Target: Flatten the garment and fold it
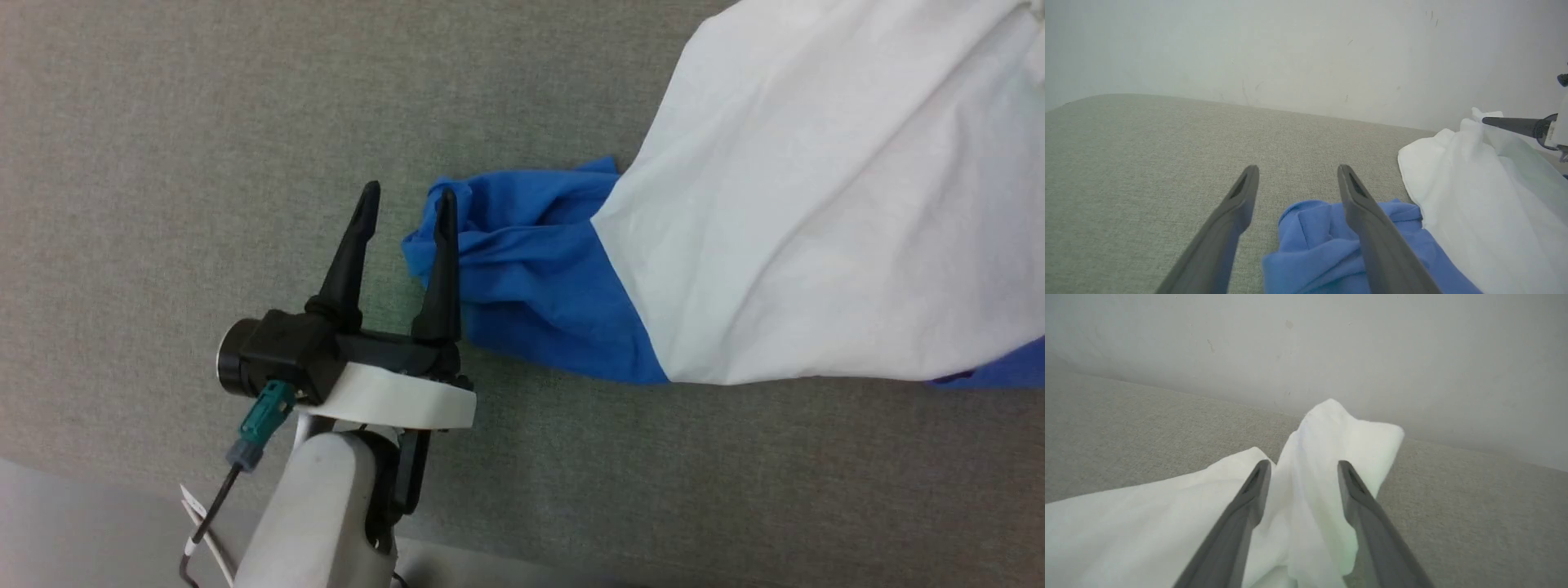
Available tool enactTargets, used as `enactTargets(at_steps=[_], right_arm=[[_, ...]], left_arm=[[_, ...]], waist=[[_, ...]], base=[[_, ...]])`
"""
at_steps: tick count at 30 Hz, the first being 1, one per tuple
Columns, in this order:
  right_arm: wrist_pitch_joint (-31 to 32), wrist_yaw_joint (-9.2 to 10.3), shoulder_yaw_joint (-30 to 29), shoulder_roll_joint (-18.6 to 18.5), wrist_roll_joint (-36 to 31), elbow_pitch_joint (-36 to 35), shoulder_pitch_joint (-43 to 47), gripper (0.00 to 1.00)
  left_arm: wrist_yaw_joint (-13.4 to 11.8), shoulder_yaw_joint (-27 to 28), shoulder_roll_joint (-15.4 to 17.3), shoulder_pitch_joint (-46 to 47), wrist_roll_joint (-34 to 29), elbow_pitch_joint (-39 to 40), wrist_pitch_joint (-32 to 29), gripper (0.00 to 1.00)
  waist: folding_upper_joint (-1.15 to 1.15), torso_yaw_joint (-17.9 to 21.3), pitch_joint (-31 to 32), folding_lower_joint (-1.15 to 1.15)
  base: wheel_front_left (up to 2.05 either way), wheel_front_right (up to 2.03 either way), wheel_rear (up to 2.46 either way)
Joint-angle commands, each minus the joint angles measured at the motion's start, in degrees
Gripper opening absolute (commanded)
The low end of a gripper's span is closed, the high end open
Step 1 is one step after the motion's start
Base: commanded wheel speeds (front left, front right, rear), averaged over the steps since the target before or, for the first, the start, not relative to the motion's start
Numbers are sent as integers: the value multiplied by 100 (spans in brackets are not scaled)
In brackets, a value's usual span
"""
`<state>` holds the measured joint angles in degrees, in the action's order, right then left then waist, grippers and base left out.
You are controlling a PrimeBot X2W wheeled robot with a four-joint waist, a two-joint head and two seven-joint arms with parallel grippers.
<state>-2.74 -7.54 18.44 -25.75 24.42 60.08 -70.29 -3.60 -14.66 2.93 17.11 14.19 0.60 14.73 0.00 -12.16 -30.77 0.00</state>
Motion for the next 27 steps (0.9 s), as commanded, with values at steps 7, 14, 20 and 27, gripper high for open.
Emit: enactTargets(at_steps=[7,14,20,27], right_arm=[[-647,5,489,143,474,-33,728,100],[-1190,5,700,99,701,-682,1724,100],[-1223,5,236,185,452,-2049,3144,100],[-1188,5,-640,637,-207,-3729,5080,100]], left_arm=[[52,258,-5,-187,-155,-184,27,100],[150,607,-5,-677,-301,-406,27,100],[241,917,-5,-1218,-363,-524,27,100],[288,1078,-5,-1609,-384,-673,27,100]], waist=[[0,457,761,0],[0,844,1619,0],[0,1217,2231,0],[0,1511,2586,0]], base=[[0,0,0],[0,0,0],[0,0,0],[0,0,0]])
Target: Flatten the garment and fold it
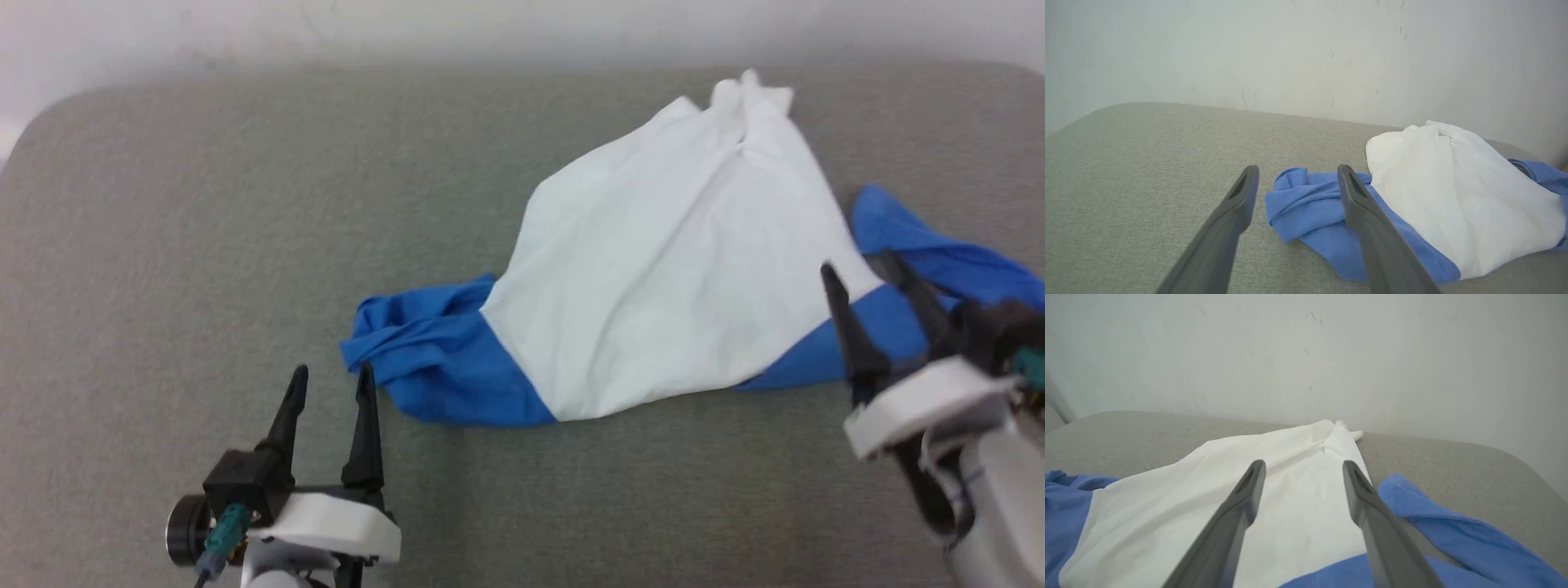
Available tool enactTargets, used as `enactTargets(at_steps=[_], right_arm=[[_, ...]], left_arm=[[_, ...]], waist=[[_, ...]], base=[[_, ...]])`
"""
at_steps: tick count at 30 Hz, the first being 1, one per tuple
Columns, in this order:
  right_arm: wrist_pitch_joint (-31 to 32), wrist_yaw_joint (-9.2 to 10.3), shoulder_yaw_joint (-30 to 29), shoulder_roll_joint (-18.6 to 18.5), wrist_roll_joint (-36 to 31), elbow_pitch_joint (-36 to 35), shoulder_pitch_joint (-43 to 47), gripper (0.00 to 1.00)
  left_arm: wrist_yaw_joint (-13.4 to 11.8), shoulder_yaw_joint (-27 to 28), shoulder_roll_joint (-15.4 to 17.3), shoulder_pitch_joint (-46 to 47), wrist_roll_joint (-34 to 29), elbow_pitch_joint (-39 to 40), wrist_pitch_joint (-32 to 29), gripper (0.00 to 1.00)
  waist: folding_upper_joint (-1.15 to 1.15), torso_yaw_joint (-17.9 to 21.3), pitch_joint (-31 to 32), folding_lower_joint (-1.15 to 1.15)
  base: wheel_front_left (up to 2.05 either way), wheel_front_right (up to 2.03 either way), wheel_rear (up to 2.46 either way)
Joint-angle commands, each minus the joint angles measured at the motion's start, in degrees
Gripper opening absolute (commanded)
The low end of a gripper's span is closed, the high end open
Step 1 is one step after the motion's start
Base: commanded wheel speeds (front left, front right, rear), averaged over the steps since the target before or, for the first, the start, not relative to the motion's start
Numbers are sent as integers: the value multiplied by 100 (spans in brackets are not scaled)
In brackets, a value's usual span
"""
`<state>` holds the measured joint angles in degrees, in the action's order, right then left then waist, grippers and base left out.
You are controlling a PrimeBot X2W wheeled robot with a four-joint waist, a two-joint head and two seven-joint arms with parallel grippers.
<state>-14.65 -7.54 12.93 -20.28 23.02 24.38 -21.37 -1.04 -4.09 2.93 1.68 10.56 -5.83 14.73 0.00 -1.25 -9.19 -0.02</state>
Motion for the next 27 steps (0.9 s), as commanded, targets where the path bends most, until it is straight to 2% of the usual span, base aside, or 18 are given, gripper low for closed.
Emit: enactTargets(at_steps=[1,7,12,19,21,27], right_arm=[[48,5,-202,184,-166,-406,439,100],[604,5,-765,812,-554,-1771,1720,100],[1021,5,-956,1196,-744,-2512,2342,100],[1234,5,-954,1418,-805,-2943,2476,100],[1238,5,-941,1439,-801,-2970,2456,100],[1207,5,-917,1519,-751,-2948,2364,100]], left_arm=[[32,30,-5,-102,-24,-56,27,100],[93,-104,-5,-183,83,-399,-115,100],[375,-545,67,259,1,-690,-1105,100],[715,-1175,380,1018,-92,-1184,-2845,100],[739,-1249,457,1117,-121,-1267,-3049,100],[825,-1718,765,1508,-95,-1760,-4177,100]], waist=[[0,450,460,2],[0,626,547,2],[0,744,448,2],[0,970,177,2],[0,1007,124,2],[0,1143,-115,2]], base=[[0,0,0],[0,0,0],[0,0,0],[0,0,0],[0,0,0],[0,0,0]])
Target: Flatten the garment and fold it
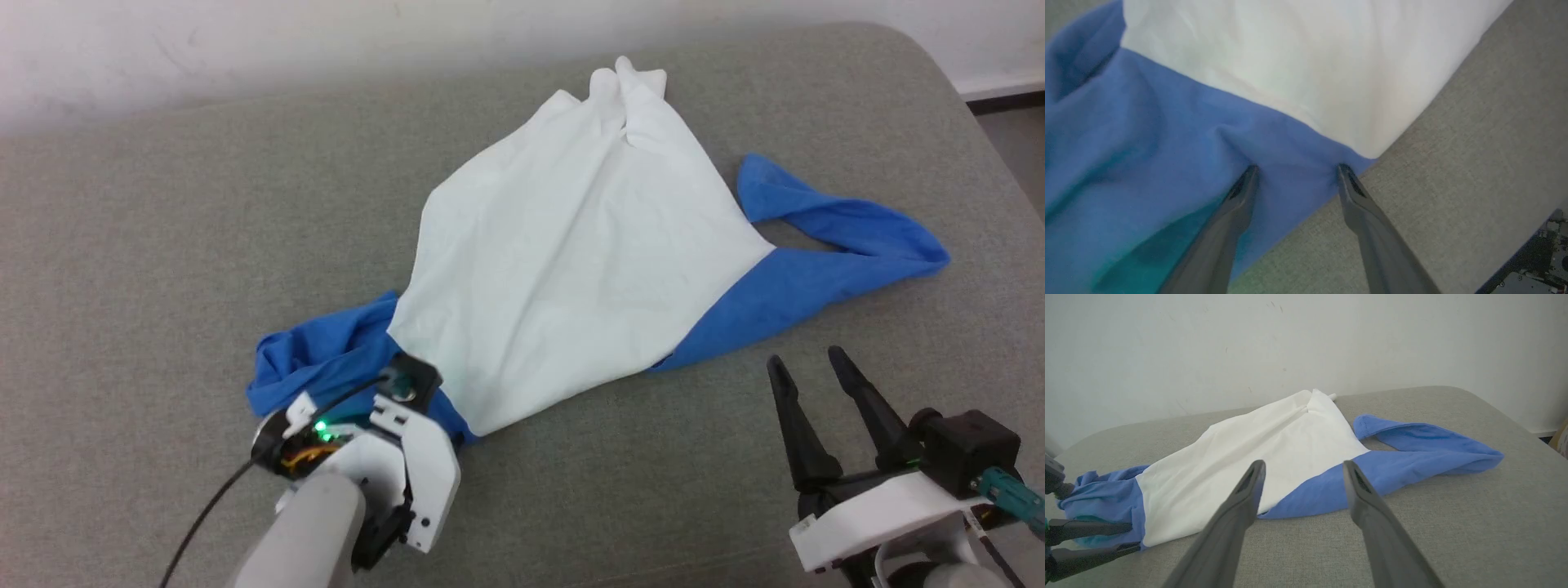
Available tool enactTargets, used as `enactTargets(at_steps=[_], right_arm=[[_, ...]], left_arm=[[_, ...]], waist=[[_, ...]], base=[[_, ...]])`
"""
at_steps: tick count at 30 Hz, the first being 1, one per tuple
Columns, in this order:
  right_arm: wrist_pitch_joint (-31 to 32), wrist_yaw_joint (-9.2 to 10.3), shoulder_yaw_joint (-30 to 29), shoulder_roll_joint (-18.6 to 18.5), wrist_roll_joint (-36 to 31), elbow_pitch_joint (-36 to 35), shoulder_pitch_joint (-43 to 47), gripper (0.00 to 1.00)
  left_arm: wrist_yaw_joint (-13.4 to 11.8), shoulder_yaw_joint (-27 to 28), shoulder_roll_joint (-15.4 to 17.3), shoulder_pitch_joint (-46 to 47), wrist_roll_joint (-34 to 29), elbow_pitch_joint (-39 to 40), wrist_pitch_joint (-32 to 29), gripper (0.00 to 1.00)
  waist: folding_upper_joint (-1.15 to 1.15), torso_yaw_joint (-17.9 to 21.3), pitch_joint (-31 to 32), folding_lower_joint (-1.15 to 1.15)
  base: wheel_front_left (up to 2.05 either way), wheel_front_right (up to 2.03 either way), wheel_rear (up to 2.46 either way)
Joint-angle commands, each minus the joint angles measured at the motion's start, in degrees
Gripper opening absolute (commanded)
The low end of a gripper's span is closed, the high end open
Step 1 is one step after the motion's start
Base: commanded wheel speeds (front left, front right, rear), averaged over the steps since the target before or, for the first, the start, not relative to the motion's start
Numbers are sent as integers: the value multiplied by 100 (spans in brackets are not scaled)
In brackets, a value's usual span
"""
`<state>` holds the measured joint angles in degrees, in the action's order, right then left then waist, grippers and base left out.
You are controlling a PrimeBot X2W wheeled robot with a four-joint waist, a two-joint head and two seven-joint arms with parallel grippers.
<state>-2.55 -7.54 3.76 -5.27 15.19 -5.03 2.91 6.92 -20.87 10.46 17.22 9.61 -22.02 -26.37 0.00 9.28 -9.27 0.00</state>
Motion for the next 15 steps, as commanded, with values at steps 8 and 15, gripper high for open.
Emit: enactTargets(at_steps=[8,15], right_arm=[[-37,5,-37,46,81,132,-164,100],[199,5,-95,-69,174,332,-222,100]], left_arm=[[55,-1719,569,161,845,-125,-1742,0],[-288,-1515,854,164,1193,299,-1145,0]], waist=[[0,112,-206,0],[0,56,-147,0]], base=[[0,0,0],[0,0,0]])
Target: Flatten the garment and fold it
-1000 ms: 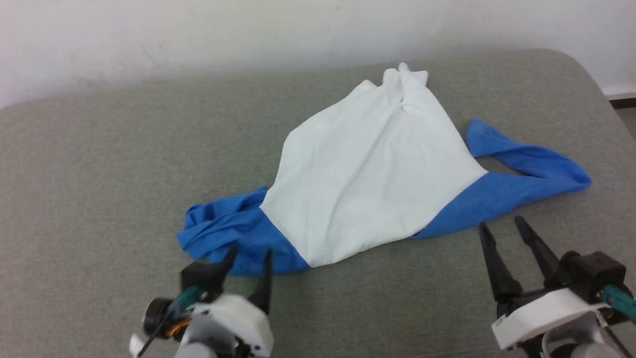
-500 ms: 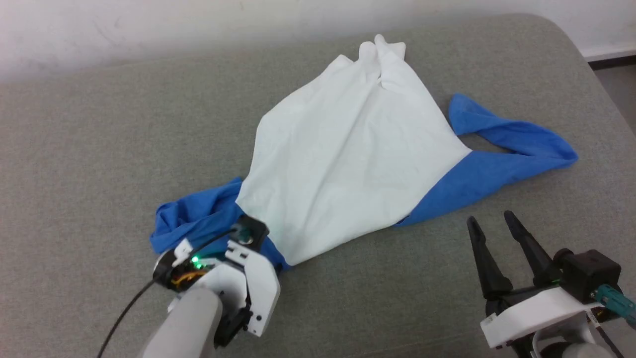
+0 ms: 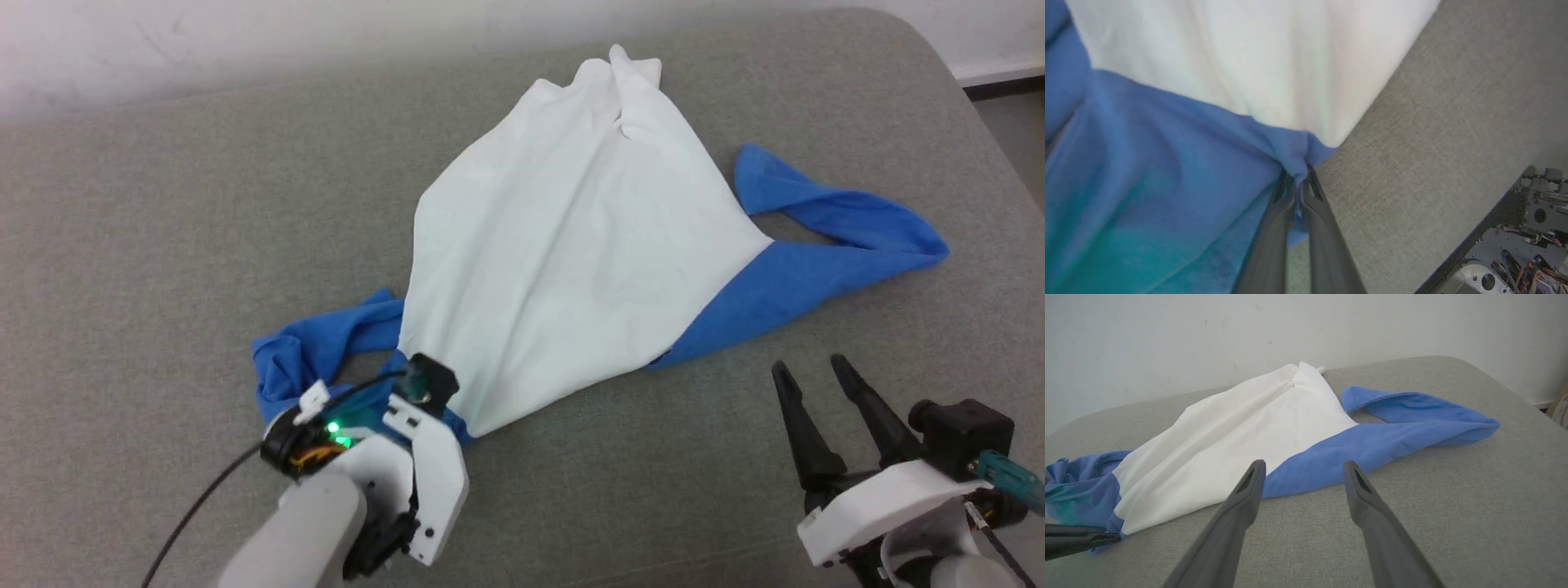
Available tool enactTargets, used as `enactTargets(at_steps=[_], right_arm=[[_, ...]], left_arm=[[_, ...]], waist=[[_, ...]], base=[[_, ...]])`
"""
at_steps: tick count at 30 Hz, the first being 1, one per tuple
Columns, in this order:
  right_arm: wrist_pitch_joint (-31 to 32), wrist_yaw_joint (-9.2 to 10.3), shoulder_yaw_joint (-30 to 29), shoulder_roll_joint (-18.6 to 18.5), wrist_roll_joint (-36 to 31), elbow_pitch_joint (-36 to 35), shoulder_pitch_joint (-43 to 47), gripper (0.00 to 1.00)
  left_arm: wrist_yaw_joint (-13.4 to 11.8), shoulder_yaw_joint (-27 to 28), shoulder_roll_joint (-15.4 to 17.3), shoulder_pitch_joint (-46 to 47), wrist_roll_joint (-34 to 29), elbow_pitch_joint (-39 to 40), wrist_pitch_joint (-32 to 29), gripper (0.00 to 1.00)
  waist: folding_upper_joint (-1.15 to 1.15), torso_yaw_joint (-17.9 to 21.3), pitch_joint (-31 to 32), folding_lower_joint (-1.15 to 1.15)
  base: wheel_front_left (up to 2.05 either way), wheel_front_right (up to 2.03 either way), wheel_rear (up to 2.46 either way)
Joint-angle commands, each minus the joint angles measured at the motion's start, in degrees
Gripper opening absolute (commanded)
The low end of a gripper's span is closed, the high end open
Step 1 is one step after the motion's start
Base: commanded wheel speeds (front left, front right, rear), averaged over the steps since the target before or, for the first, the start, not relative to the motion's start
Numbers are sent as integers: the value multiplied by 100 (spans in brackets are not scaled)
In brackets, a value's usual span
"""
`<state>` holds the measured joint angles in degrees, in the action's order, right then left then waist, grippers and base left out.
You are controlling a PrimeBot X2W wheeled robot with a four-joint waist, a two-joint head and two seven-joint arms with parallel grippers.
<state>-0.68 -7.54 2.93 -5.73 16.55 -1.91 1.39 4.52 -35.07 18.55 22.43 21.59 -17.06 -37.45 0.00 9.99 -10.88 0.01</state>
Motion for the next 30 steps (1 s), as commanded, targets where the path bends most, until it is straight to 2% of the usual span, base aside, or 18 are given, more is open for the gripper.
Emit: enactTargets(at_steps=[1,6,11,18,27,28,29,30], right_arm=[[107,5,-19,-53,80,75,-79,100],[776,5,117,-397,332,518,-328,100],[1386,5,699,-899,659,1114,-1016,100],[1941,5,1910,-1466,1033,1903,-2135,100],[2517,5,3120,-1744,1608,2919,-2985,100],[2598,5,3235,-1753,1730,2987,-3012,82],[2698,5,3350,-1768,1850,3054,-3028,38],[2796,5,3457,-1786,1965,3105,-3037,11]], left_arm=[[-194,8,31,-380,-32,-141,215,0],[-719,413,-35,-496,-112,160,1305,0],[-1000,659,-134,-511,-119,475,1980,0],[-1073,718,-309,-214,-191,697,2543,0],[-1094,722,-456,31,-194,553,2887,0],[-1104,735,-462,28,-181,524,2917,0],[-1110,742,-468,25,-168,495,2940,0],[-1116,748,-472,22,-159,468,2966,0]], waist=[[0,-27,32,-1],[0,-114,93,-1],[0,-259,19,-1],[0,-527,-322,-1],[0,-671,-679,-1],[0,-673,-693,-1],[0,-677,-701,-1],[0,-679,-701,-1]], base=[[0,0,0],[0,0,0],[0,0,0],[0,0,0],[0,0,0],[0,0,0],[0,0,0],[0,0,0]])
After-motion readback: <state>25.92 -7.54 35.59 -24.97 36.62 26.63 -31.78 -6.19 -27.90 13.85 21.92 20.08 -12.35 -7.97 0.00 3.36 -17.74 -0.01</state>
